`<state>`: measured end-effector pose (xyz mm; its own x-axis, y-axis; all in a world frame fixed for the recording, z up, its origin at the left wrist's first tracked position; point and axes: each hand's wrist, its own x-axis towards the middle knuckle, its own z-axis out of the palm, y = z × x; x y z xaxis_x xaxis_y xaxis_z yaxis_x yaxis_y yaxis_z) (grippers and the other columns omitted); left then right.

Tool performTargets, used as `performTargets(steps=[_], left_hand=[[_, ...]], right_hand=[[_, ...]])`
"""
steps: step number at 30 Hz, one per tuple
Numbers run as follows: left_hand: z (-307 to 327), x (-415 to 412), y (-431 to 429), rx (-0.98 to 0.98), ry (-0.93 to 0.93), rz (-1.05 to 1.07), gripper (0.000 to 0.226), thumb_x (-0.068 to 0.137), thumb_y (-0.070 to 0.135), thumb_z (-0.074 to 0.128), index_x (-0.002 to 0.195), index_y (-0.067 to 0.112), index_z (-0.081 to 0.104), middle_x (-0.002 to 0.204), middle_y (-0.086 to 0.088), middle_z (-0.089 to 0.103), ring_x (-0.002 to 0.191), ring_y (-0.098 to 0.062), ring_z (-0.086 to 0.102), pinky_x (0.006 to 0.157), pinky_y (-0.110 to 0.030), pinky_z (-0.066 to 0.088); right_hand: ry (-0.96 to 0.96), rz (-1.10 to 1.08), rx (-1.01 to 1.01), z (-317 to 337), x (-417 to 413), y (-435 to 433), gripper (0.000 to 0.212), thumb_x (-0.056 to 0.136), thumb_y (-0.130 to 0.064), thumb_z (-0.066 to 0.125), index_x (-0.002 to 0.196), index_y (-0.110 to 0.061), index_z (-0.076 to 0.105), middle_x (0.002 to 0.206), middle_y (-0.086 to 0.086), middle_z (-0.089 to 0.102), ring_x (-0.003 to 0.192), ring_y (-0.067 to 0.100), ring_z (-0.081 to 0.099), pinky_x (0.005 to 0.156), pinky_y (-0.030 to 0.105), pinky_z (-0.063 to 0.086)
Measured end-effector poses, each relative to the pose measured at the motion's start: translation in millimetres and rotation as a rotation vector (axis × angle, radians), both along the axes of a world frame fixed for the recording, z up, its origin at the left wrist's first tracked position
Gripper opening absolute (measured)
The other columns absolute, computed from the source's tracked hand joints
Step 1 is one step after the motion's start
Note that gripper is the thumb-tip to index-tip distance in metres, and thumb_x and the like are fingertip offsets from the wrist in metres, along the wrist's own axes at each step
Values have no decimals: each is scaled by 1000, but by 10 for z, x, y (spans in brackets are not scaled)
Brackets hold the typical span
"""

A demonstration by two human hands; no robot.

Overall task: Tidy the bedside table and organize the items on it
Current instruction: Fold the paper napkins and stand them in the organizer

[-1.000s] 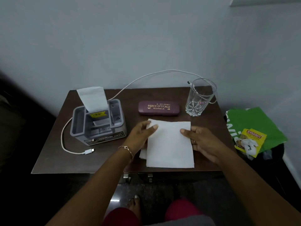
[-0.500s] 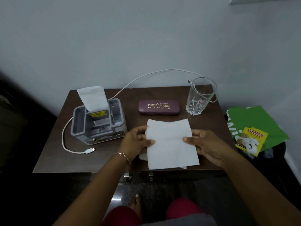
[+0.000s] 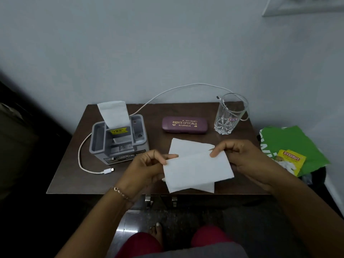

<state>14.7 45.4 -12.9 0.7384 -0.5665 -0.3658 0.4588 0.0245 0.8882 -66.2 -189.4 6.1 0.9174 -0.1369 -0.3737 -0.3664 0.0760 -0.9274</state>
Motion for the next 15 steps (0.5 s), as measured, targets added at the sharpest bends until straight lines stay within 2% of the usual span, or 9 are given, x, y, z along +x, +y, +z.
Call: performTargets(steps=[2,4,6,7,8,10,12,15], left_hand=[[83,-81,75,-70,76,19,12,70,-2,62,67,9,59,101,-12,73,92,-19,70,62,-27,58],[140,-121,173,-145,191,36,16,66,0,62,77,11,58,96,-13,73,81,-21,71,55,-29,57],[218,-89,252,-208,322,31,21,64,18,58,84,11,57,92,-14,72,69,-23,70,50,-30,56],[257,-61,275,-180,342,-13,26,72,32,54,88,11,57,92,-13,71,66,-23,69,50,-29,56],[303,-33,273,-110,332,-93,39,81,47,45,91,12,59,91,-12,70,62,-20,67,48,-27,54],[424,-28,223,82,244,-306,62,79,71,36,92,17,64,84,-6,68,57,-16,63,46,-21,48],[526,-80,126,254,111,-482,53,71,68,49,87,21,68,76,-1,67,57,-13,61,50,-20,47],[566,-200,92,309,15,-551,41,59,57,71,79,21,67,73,0,69,61,-12,63,56,-21,48]], right_hand=[[-3,31,45,87,-21,31,25,90,1,50,75,-8,68,88,6,75,82,15,71,68,24,57],[-11,96,62,169,-42,75,25,91,-1,49,76,-11,66,87,6,74,77,13,70,59,19,55],[-24,154,78,259,-46,117,23,91,-1,50,76,-10,65,87,9,72,72,12,68,53,18,51],[-33,187,89,298,-38,134,22,91,0,51,76,-10,64,87,11,72,70,13,67,52,19,49],[-41,233,89,351,-29,169,22,90,-1,53,75,-11,64,89,13,71,71,15,66,55,21,47],[-55,351,50,420,1,239,20,88,-4,57,75,-15,66,92,15,69,77,21,62,62,29,42],[-34,445,6,439,36,295,25,88,-1,55,73,-17,67,88,10,69,77,20,61,62,28,43],[-9,539,-28,469,70,348,30,89,4,51,78,-18,68,88,8,67,77,20,60,64,29,43]])
